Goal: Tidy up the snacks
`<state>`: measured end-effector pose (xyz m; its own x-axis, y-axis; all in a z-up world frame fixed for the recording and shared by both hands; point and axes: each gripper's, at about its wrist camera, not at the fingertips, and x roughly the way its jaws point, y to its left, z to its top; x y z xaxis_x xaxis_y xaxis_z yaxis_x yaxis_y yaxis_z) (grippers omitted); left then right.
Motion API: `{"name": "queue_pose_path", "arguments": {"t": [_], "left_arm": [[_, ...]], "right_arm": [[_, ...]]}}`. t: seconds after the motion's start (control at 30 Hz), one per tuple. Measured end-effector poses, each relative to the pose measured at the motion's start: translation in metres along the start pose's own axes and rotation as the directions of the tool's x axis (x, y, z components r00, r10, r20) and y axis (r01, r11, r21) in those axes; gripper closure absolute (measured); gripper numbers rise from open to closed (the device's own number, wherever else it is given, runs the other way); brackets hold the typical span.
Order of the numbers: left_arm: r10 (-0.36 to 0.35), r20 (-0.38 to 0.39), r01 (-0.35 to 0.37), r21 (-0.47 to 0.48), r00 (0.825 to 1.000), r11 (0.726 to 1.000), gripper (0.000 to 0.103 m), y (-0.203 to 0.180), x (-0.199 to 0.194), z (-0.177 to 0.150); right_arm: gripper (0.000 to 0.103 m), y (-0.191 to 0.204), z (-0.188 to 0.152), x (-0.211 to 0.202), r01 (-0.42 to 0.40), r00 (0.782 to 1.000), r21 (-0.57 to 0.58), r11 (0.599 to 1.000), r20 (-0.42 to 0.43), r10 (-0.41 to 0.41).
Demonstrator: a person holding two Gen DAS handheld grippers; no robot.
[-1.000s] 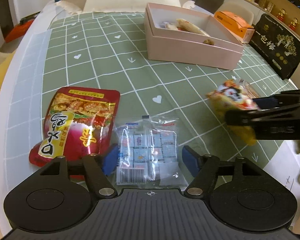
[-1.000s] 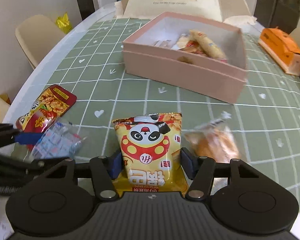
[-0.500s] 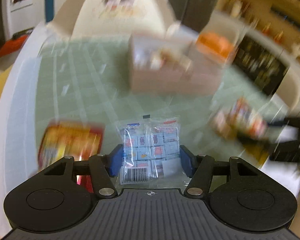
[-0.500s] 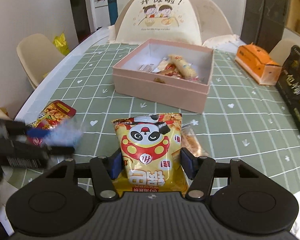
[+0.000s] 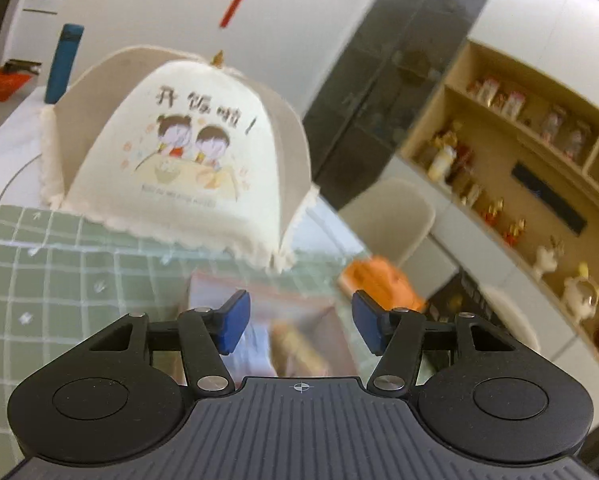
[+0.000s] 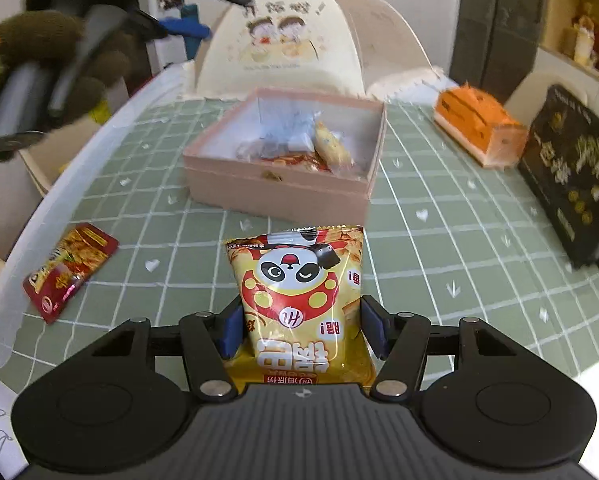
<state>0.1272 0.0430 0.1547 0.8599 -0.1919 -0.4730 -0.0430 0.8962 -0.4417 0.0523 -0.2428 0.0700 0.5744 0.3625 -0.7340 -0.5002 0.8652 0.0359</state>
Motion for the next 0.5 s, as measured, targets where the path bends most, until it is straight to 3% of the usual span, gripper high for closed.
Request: {"name": "queue_pose_path", "arguments": {"t": [0.13,0.2,0.33,0.4,0.43,0.5], "left_arm": [[0.088,-0.072,-0.086,0.032,0.994,0.996,0.041,0.037,-0.031,-0.040],[0.155,-0.118,-0.158,-0.013,0.981,0.987,0.041,0.066,-0.042,-0.061],[0.198,-0.178,-0.224,-0.142,0.964,0.964,0.041,0.100,-0.054,-0.088],[0.227,-0.188,-0.254,-0.136,0.956,0.958,0.041,0.105,-0.060,-0.096],[0.244,-0.195,-0.272,-0.129,0.950,0.954,0.041,0.107,-0.066,-0.100],[0.276,-0.202,-0.302,-0.109,0.940,0.947,0.041,0.115,-0.075,-0.104]], "right_arm": [[0.044,-0.007,0.000,0.002,-0.009,1.000,0.003,1.000,-0.014,0.010],[0.044,-0.011,0.014,-0.003,-0.026,1.000,0.003,1.000,0.014,0.026],[0.043,-0.018,0.091,-0.004,-0.076,0.991,0.013,0.997,0.112,0.074],[0.033,-0.017,0.137,0.002,-0.061,0.980,0.003,0.998,0.188,0.059],[0.021,-0.017,0.156,0.011,-0.044,0.979,-0.003,0.999,0.197,0.043],[0.021,-0.020,0.181,0.028,-0.021,0.985,-0.010,1.000,0.173,0.023]]}}
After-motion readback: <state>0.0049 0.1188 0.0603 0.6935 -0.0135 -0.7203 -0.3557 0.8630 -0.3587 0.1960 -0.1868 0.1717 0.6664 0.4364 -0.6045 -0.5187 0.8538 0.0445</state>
